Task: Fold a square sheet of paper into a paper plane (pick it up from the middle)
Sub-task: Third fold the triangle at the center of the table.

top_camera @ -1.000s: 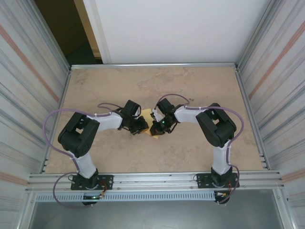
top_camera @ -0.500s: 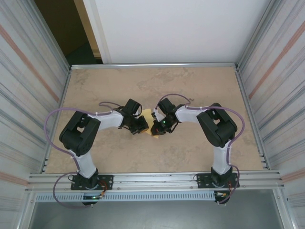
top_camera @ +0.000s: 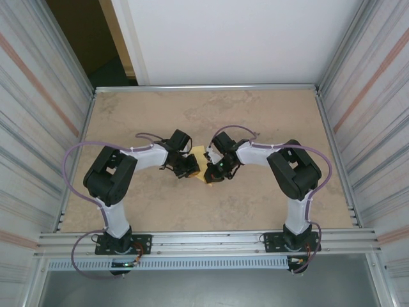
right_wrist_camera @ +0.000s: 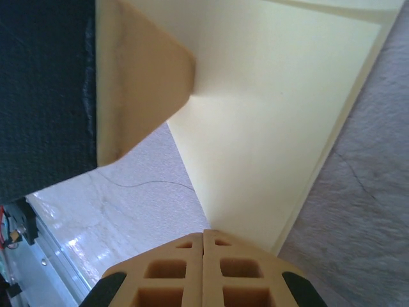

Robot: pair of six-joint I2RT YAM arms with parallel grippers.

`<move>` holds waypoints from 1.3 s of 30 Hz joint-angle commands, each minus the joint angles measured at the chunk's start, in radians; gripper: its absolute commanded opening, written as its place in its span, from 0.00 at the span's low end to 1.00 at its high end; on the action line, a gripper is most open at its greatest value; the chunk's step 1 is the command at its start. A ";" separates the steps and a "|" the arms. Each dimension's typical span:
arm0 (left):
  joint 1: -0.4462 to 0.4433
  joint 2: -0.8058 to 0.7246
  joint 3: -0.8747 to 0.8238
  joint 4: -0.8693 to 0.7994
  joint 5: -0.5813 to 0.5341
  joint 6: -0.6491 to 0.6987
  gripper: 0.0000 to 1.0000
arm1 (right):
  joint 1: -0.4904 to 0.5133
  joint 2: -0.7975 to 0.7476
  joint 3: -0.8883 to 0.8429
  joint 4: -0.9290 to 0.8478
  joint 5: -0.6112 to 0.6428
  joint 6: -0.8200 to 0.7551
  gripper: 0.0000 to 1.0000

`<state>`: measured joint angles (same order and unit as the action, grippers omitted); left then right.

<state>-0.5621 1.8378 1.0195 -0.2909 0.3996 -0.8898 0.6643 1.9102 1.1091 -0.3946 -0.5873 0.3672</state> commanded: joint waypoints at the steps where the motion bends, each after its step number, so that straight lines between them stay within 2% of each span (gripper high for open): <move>1: 0.007 0.079 -0.033 -0.122 -0.100 0.026 0.12 | 0.003 -0.013 0.011 -0.039 0.036 -0.024 0.03; 24: 0.007 0.099 -0.033 -0.128 -0.104 0.035 0.12 | -0.005 -0.007 -0.063 -0.064 0.050 -0.030 0.03; 34: 0.007 0.105 -0.023 -0.132 -0.105 0.044 0.12 | -0.029 -0.134 -0.219 -0.057 0.055 -0.004 0.03; 39: 0.007 0.107 -0.013 -0.129 -0.097 0.049 0.12 | -0.020 -0.231 -0.206 -0.010 0.054 0.021 0.05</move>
<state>-0.5621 1.8553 1.0447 -0.3180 0.4107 -0.8608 0.6399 1.7386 0.8921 -0.3893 -0.5518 0.3618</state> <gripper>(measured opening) 0.122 0.062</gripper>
